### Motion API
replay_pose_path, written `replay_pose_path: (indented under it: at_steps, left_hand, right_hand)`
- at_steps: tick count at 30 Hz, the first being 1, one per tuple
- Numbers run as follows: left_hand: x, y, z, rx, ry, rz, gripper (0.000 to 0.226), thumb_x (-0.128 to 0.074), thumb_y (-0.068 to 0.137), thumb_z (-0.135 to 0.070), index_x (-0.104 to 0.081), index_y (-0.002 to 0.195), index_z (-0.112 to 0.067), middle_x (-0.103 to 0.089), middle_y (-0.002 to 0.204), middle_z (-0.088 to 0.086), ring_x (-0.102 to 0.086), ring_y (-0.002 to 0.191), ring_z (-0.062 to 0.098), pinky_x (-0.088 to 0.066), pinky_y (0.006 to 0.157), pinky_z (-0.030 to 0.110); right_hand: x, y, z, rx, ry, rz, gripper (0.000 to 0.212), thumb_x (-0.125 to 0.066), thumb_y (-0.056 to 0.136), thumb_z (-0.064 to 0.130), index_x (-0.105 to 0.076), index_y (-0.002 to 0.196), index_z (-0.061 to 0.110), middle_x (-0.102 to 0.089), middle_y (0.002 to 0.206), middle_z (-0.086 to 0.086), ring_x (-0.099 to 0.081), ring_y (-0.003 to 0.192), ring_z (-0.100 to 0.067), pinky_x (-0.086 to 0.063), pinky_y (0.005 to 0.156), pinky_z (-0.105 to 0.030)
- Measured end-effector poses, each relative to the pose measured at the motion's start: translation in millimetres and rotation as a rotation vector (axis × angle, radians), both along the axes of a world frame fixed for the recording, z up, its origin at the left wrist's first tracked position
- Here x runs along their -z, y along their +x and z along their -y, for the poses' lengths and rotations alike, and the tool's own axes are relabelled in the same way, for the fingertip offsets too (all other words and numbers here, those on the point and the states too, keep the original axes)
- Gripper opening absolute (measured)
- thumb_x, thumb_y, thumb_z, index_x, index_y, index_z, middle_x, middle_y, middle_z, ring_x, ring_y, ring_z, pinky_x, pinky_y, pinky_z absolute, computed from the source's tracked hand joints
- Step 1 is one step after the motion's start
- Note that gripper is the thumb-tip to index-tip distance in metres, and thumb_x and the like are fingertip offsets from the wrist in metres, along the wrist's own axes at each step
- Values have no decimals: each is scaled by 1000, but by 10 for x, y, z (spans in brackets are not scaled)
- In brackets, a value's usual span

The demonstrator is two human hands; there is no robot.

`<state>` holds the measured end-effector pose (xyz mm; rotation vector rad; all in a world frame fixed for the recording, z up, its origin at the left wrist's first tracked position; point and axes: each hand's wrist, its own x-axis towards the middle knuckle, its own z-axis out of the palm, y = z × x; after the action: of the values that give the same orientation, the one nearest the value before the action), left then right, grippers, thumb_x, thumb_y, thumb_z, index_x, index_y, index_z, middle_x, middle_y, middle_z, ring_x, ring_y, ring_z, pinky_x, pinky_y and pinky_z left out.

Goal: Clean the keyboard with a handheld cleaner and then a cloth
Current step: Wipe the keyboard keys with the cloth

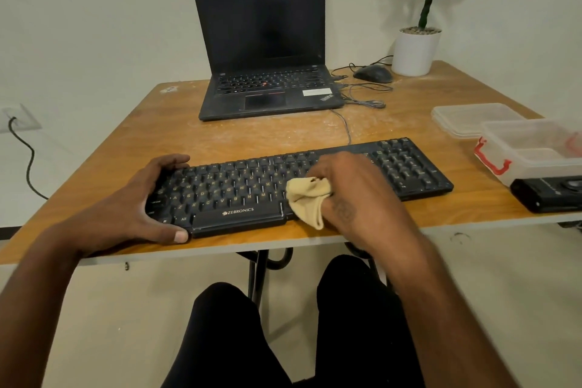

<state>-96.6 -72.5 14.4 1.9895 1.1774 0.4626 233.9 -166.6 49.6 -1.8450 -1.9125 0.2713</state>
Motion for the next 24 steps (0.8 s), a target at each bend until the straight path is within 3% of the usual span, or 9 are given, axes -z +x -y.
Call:
replay_pose_path:
  at_steps: [6,9,12,18,21,24]
  left_hand:
    - [9,3,-6,4,14,28,131,-96,35,-73,-31,147,-63,-47,139,-35,-54,123,-11,-49,96,24]
    - [13,1,-10,6,15,22,130,-96,34,-76,-31,146,-63,-47,138,-35,-54,123,-11,-49,96,25]
    - [19,-4,-17,1,12,14,131,-96,34,-76,-30,147,-64,-46,139,-34,-54,123,-9,-50,98,28]
    - [20,-13,-39,-1,13,-5,132,-96,34,-75,-29,148,-63,-46,138,-36,-55,121,-9,-51,96,27]
    - [19,-6,-32,1,6,7,132,-96,32,-76,-30,146,-64,-47,136,-37,-56,120,-9,-52,95,26]
    - [30,-11,-33,6,20,21,130,-97,34,-74,-32,146,-63,-47,141,-34,-54,125,-8,-50,99,29]
  right_hand:
    - [-107,636,142,235,-6,60,35,-66,80,-2,-75,107,18,-64,82,0,-56,72,-19,-37,52,-27]
    - [-46,693,161,264,34,37,34,-70,79,-1,-76,106,19,-68,83,-1,-59,72,-18,-39,52,-28]
    - [31,535,130,212,107,66,34,-73,78,3,-76,107,21,-71,93,1,-61,83,-17,-38,58,-27]
    - [145,266,41,42,179,76,39,-74,79,4,-73,114,21,-62,96,10,-45,91,-9,-33,72,-25]
    - [98,469,61,151,156,68,31,-74,79,2,-75,105,18,-66,90,4,-53,85,-13,-33,59,-21]
    - [101,717,91,335,207,54,28,-69,76,-4,-76,98,12,-65,81,-3,-53,75,-19,-36,56,-29]
